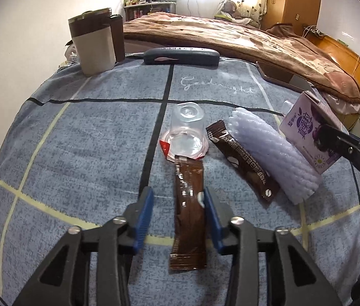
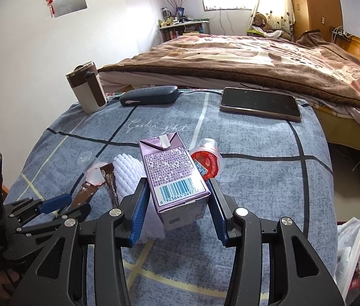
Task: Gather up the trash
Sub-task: 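Grasp the brown snack wrapper with the left gripper, then carry the wrapper and purple carton over the trash bin with both grippers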
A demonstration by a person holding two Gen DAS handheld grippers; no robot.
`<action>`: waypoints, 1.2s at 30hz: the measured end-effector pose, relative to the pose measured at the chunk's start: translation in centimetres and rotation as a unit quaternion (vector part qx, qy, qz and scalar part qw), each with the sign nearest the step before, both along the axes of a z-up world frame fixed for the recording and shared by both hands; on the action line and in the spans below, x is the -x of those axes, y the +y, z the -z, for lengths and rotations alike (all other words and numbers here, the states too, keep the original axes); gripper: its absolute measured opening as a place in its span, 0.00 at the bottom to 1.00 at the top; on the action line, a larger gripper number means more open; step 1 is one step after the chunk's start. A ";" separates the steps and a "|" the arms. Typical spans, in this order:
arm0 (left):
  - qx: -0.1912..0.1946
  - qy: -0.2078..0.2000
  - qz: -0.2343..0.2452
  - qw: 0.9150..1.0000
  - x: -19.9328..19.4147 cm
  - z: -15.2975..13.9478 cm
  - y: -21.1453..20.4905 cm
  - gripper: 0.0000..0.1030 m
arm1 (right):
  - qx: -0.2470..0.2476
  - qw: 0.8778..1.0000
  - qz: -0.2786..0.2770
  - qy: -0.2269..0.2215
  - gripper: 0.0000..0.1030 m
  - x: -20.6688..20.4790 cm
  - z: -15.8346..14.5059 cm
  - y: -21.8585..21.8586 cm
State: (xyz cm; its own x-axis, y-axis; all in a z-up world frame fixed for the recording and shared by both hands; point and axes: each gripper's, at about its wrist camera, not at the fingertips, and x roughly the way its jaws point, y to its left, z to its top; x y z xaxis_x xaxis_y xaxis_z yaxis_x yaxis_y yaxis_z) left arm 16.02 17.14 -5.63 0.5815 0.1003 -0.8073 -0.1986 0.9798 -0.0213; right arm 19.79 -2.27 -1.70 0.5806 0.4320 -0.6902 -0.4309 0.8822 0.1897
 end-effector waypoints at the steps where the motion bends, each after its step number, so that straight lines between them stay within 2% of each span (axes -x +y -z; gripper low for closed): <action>1: 0.001 -0.002 0.001 1.000 0.0 -0.1 0.0 0.23 | 0.000 1.000 0.000 0.000 0.46 0.1 0.0 0.0; 9: 0.017 -0.018 0.009 1.000 0.6 -0.6 -0.1 0.21 | 0.001 1.000 0.007 -0.001 0.46 0.7 -0.2 -0.6; 20: 0.028 -0.045 0.035 0.998 1.7 -3.0 -1.9 0.21 | 0.000 1.000 0.023 -0.005 0.46 1.9 -0.8 -2.0; 24: 0.019 -0.055 0.047 0.997 2.0 -4.0 -3.2 0.21 | -0.004 0.999 0.035 -0.009 0.46 2.6 -1.2 -3.1; 36: 0.027 -0.080 0.104 0.991 2.2 -6.0 -8.9 0.21 | 0.001 0.995 0.095 -0.035 0.46 5.0 -2.7 -8.7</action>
